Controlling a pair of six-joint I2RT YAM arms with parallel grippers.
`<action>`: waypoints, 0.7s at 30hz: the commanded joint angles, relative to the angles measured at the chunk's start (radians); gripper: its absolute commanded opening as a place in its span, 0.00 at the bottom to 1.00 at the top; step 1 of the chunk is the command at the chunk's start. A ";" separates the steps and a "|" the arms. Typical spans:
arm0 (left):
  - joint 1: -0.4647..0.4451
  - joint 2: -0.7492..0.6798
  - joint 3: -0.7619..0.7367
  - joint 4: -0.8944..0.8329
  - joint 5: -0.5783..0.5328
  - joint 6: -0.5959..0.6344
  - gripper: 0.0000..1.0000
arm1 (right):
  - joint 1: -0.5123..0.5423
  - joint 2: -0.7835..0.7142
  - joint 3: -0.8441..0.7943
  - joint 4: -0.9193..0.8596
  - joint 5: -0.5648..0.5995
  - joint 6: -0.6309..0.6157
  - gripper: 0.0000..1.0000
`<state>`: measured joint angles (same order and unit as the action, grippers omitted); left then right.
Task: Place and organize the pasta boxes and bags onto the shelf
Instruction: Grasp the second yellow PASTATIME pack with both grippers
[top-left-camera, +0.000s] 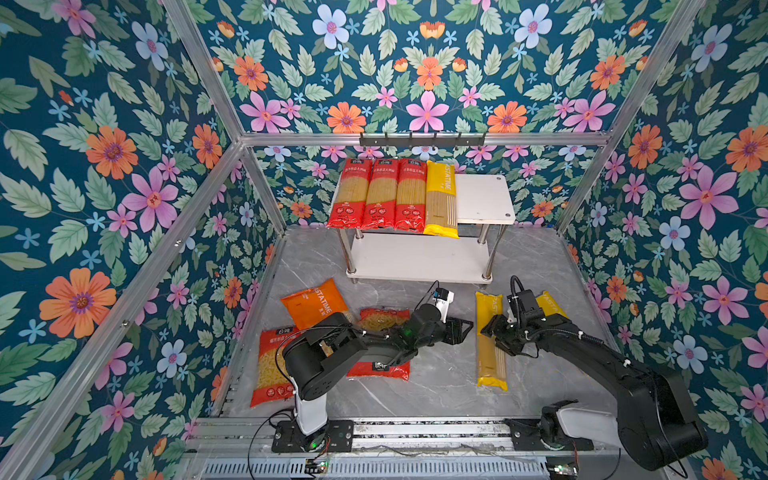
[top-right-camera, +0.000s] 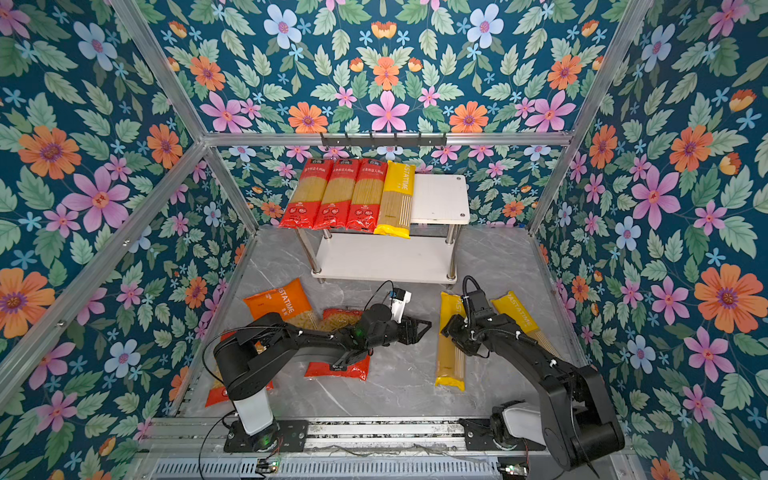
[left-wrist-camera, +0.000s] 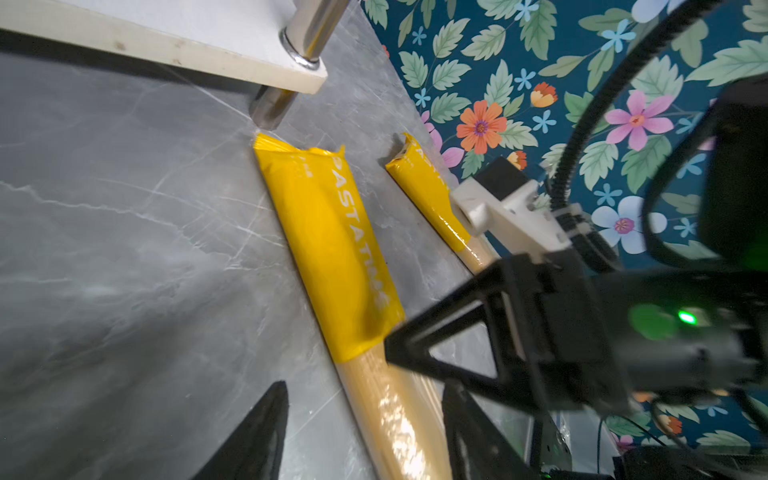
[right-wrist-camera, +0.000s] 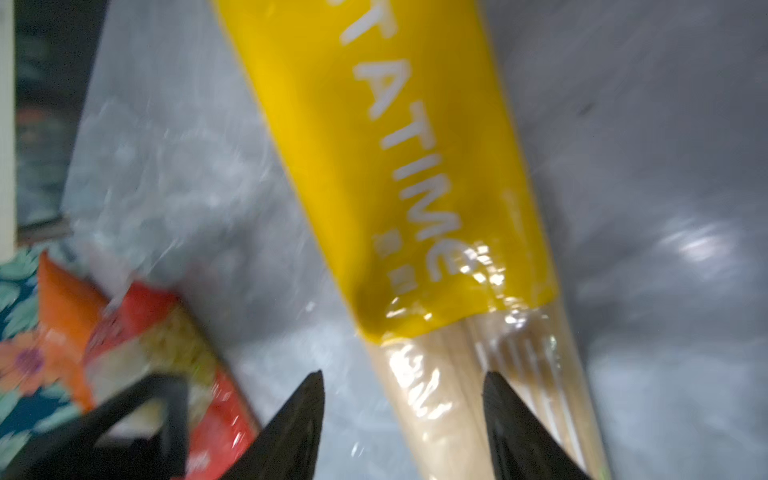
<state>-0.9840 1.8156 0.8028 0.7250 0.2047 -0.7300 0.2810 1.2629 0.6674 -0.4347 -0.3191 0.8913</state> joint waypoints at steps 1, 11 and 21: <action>0.018 -0.012 0.004 -0.073 -0.005 0.012 0.62 | -0.035 0.024 0.075 -0.153 -0.090 -0.112 0.63; -0.004 0.099 0.137 -0.212 0.142 0.043 0.62 | -0.252 0.051 -0.032 0.075 -0.196 -0.223 0.66; -0.012 0.211 0.229 -0.225 0.168 0.026 0.61 | -0.365 0.206 -0.067 0.341 -0.347 -0.257 0.58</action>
<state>-0.9932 2.0148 1.0180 0.5041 0.3443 -0.7017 -0.0818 1.4452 0.5903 -0.1802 -0.6216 0.6662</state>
